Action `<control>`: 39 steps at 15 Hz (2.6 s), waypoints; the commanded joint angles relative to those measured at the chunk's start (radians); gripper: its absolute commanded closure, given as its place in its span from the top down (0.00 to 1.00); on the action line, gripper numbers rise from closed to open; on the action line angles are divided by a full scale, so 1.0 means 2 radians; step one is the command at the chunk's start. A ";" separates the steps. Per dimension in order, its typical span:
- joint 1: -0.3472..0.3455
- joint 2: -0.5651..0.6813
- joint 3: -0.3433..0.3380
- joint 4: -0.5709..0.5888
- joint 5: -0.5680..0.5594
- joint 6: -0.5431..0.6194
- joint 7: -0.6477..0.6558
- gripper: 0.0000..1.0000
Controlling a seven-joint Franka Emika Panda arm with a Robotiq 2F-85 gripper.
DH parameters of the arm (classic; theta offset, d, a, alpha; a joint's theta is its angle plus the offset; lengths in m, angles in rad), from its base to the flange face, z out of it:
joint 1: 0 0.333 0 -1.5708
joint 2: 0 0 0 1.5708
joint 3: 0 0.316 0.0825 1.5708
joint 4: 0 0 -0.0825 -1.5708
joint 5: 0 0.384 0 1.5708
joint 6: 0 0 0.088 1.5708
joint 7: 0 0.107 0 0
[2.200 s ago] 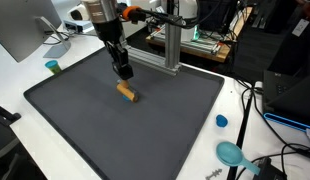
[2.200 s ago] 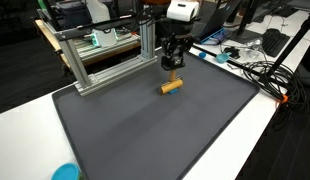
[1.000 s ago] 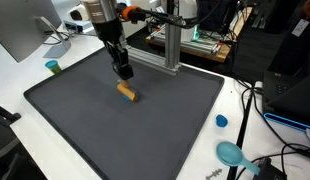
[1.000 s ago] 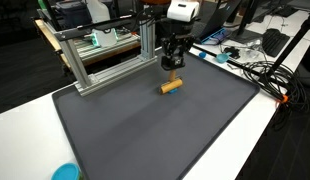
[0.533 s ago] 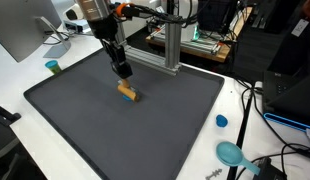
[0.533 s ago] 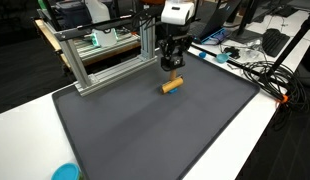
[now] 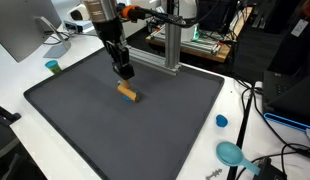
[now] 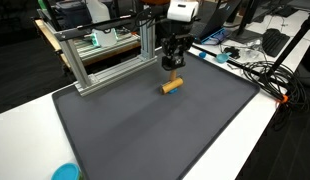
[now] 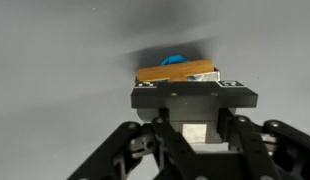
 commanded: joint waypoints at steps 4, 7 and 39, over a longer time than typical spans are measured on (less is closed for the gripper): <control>0.021 -0.002 -0.009 -0.017 -0.045 -0.037 0.044 0.22; 0.013 -0.001 -0.006 -0.012 -0.031 -0.055 0.032 0.22; 0.000 0.015 -0.011 -0.015 0.001 -0.023 0.043 0.22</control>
